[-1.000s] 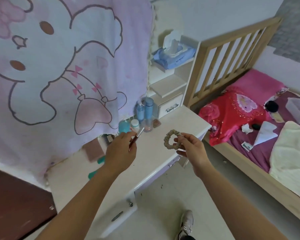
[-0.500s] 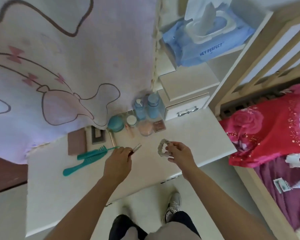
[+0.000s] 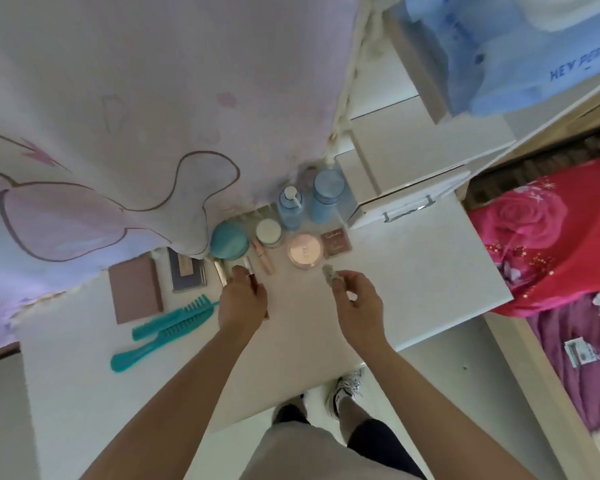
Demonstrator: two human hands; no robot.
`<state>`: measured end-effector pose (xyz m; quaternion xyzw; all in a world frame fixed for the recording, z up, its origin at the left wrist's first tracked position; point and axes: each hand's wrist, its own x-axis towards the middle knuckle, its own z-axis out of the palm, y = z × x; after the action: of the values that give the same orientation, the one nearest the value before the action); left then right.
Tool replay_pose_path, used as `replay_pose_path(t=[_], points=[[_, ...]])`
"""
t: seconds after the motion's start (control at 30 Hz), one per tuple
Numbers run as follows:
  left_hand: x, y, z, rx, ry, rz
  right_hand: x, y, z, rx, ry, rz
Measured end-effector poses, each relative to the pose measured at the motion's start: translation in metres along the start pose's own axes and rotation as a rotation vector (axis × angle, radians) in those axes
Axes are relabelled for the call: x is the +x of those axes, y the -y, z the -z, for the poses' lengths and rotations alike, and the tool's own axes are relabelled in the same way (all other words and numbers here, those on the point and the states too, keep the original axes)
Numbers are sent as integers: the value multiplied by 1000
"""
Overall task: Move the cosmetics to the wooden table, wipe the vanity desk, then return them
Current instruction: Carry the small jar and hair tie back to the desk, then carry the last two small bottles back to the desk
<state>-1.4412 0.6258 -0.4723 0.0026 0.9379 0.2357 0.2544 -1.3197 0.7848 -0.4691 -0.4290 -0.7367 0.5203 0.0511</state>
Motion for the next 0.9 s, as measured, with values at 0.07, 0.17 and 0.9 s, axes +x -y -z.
replay_pose_path(t=[0.07,0.17,0.9], points=[[6,4,-1,22,-8,-18,-5,-10,-15,-268,4,332],[11,12,-4,-6,-21,-73,-5,-32,-37,-548,143,683],[-167,49,111,276,-710,-157,-36,115,-4,-492,269,1048]])
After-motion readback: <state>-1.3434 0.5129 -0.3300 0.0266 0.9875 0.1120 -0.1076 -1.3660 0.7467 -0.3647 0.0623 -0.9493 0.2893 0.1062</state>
